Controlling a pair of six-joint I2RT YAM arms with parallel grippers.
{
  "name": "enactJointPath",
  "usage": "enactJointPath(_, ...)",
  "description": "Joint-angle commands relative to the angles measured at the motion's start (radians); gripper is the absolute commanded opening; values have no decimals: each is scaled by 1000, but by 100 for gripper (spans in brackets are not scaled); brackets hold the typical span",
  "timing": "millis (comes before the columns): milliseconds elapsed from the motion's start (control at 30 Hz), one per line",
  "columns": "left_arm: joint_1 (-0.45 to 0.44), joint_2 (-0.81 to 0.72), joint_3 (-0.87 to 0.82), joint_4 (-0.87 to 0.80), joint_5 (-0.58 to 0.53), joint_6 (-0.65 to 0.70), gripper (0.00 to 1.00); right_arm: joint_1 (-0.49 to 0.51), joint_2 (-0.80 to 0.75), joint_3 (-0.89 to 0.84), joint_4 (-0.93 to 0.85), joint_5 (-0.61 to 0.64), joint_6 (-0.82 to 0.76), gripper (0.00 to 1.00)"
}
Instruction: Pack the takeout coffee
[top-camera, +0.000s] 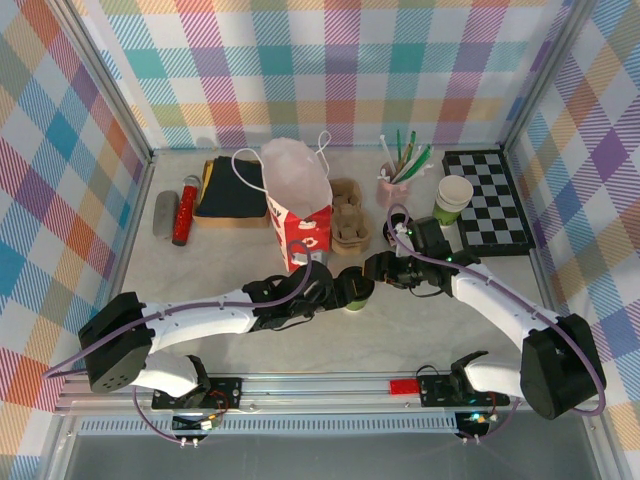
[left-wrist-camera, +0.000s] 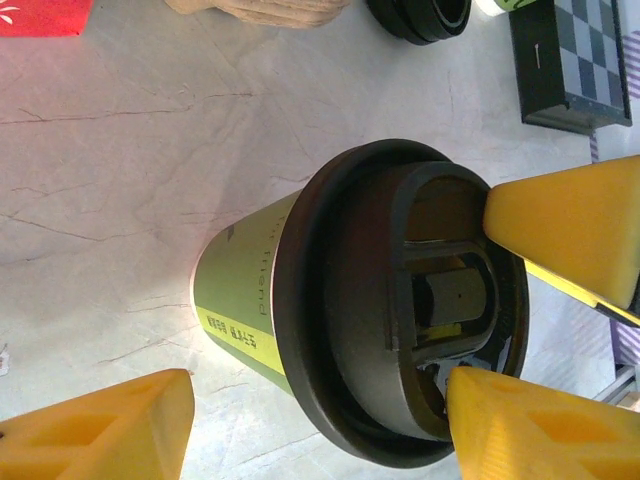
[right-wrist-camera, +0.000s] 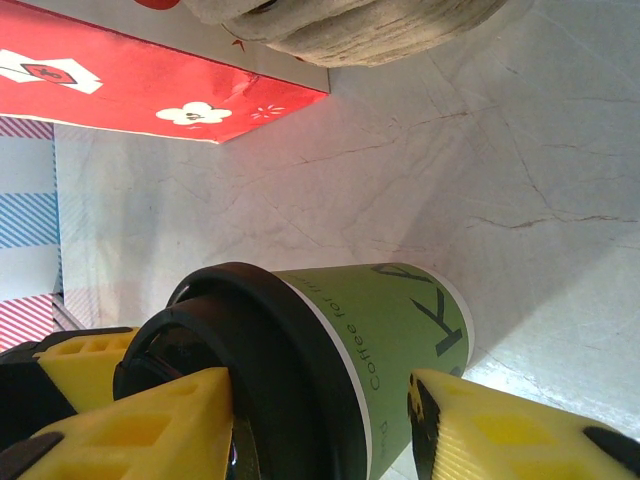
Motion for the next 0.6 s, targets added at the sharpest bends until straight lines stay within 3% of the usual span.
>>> enactJointPath(0,11,11,-61,-43,-6,-20,66,3,13,-51,-64,51,12,47)
enactJointPath(567,-5,30,-216,38,2,-92,61,5,22,-162,8,77,72,45)
